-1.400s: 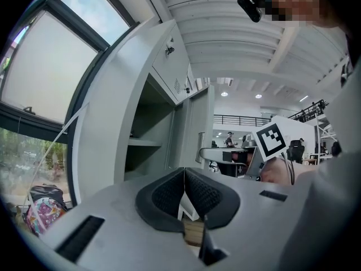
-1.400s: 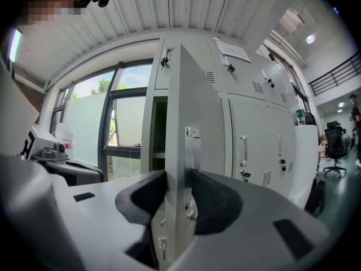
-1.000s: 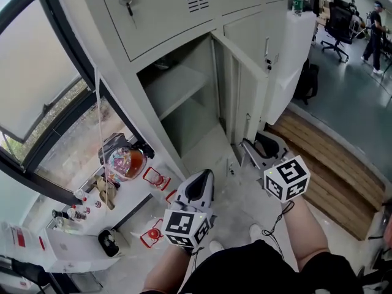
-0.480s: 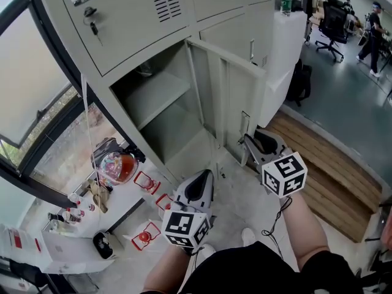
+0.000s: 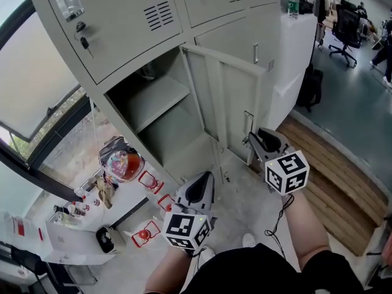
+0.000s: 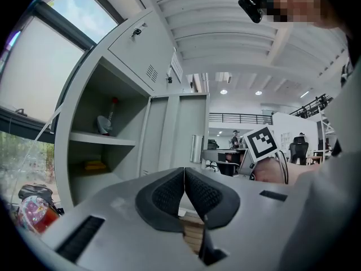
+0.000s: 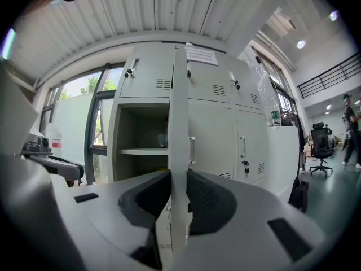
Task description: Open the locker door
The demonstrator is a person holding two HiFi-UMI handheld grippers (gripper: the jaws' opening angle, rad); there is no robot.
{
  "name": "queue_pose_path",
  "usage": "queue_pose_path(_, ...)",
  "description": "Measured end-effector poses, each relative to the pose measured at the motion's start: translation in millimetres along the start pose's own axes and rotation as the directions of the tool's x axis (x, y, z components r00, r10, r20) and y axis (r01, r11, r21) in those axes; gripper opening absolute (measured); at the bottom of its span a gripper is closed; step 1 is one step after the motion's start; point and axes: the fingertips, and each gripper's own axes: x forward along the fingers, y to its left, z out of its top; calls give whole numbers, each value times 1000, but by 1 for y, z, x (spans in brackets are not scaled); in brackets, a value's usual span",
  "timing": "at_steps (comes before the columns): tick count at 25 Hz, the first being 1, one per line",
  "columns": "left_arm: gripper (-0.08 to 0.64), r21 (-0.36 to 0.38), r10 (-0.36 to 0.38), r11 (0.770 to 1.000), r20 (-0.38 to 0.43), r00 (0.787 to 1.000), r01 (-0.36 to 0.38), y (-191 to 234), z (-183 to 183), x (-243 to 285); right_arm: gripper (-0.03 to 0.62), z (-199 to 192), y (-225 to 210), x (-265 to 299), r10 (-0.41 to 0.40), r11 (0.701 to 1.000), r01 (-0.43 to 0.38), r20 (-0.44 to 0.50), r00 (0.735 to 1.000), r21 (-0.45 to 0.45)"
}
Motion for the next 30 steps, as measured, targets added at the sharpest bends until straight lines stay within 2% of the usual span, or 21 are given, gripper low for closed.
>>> queue_pose_path(17, 17, -1, 124, 992, -17, 992, -124, -21, -9, 48, 135, 3, -48, 14, 119, 993, -119, 25, 993, -7)
queue_pose_path(25, 17, 24, 186, 982, -22, 982, -186, -26, -4, 43, 137, 2, -51, 14, 166, 986, -166, 35, 986, -9)
queue_pose_path(30, 17, 20, 216, 976, -18, 976, -215, -25, -5, 32, 140, 2, -50, 12, 162, 987, -162, 44, 986, -19)
